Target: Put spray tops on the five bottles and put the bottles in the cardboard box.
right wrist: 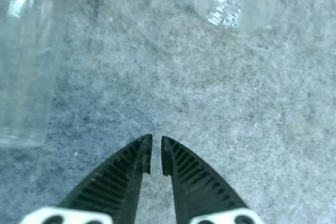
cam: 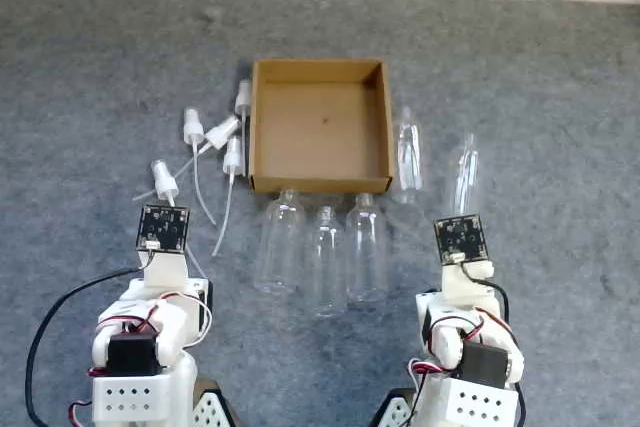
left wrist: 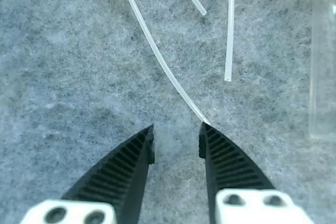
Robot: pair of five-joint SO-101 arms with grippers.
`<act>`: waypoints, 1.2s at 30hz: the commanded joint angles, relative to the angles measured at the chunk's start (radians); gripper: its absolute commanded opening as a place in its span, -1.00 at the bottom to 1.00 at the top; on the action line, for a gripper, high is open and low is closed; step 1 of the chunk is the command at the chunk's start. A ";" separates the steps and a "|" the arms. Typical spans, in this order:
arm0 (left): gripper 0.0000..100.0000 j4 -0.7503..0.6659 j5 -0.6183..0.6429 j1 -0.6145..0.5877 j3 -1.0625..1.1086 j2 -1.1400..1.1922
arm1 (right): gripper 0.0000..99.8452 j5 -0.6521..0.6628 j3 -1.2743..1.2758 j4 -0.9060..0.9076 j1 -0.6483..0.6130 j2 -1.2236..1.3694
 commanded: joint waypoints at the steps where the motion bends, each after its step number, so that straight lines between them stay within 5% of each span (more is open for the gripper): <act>1: -0.80 0.003 0.005 0.016 0.019 -0.004 | -0.99 0.011 0.168 0.005 0.008 -0.007; 32: -0.80 0.003 0.005 0.021 0.019 -0.004 | -0.99 0.009 0.168 0.001 0.005 -0.007; 36: -0.80 0.003 0.005 0.021 0.019 -0.004 | -0.99 0.011 0.168 -0.113 0.012 -0.007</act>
